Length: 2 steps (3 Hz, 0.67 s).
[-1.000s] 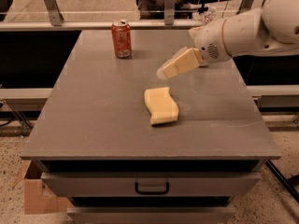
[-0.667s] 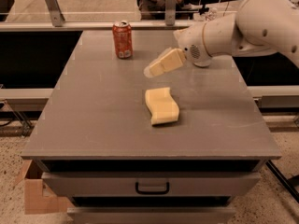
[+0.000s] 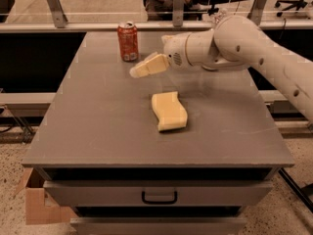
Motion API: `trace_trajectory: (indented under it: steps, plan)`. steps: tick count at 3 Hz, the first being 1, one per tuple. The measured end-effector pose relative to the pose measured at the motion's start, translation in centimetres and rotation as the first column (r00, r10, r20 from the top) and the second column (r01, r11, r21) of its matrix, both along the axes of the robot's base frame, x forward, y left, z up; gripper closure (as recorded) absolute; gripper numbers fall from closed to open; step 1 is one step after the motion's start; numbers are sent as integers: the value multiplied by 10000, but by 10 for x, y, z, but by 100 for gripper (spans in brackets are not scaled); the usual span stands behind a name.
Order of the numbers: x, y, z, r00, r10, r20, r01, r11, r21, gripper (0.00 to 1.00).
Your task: Pick coke can
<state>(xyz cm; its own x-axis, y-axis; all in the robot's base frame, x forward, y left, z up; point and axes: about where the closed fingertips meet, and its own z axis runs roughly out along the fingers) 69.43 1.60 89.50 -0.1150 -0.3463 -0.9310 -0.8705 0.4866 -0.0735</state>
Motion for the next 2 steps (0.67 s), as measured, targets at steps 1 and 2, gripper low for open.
trace_trajectory:
  steps: [1,2]
  plan:
    - [27,18,0,9986,-264,456,233,9975,671,0]
    - [55,30,6,9928,-611,1033,500,9930,1068,0]
